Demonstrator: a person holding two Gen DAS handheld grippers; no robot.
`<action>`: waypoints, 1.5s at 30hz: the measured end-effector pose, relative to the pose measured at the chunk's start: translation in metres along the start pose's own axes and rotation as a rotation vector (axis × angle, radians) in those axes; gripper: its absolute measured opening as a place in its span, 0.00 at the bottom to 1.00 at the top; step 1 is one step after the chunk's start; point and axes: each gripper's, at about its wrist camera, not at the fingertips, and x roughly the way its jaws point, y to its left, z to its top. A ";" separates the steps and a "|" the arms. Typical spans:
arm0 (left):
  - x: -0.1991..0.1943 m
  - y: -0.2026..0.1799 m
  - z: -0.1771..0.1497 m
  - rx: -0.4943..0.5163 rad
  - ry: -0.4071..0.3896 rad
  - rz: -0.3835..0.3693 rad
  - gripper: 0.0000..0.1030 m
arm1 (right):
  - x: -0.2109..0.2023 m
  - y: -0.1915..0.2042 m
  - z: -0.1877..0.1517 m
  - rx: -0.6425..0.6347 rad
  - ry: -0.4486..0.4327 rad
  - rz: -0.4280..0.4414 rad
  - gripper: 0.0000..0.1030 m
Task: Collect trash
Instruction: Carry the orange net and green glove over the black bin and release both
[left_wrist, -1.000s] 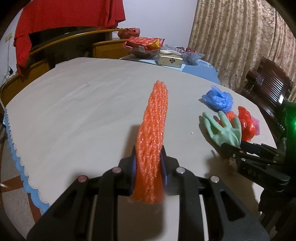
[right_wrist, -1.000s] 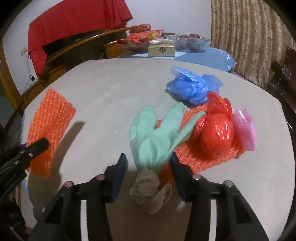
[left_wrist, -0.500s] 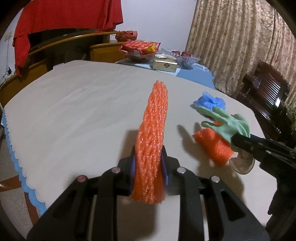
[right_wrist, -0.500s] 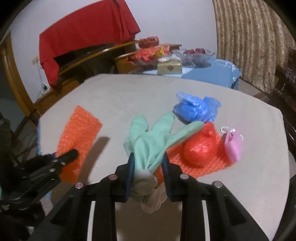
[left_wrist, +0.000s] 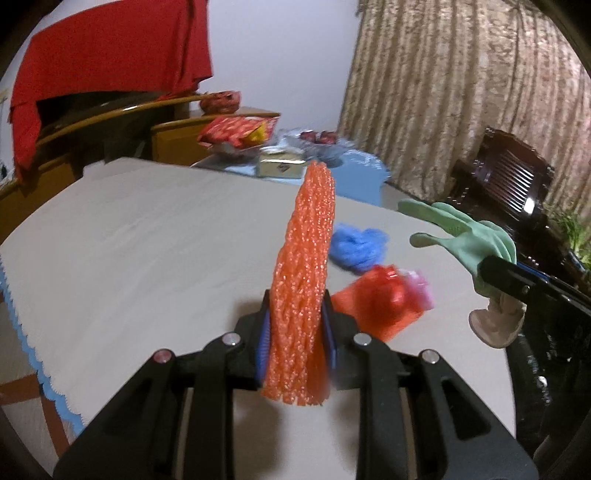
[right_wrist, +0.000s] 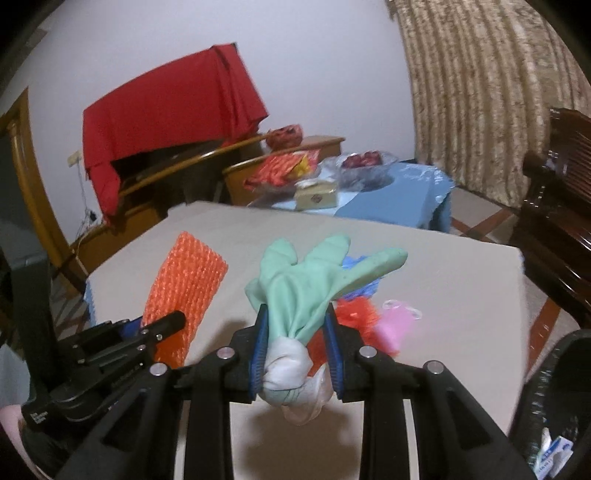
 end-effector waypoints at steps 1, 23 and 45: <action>-0.001 -0.006 0.001 0.005 -0.001 -0.010 0.23 | -0.006 -0.005 0.001 0.004 -0.010 -0.015 0.28; 0.008 -0.192 -0.006 0.208 0.015 -0.309 0.24 | -0.129 -0.153 -0.026 0.203 -0.122 -0.317 0.28; 0.035 -0.350 -0.039 0.365 0.086 -0.595 0.24 | -0.203 -0.277 -0.075 0.339 -0.097 -0.583 0.28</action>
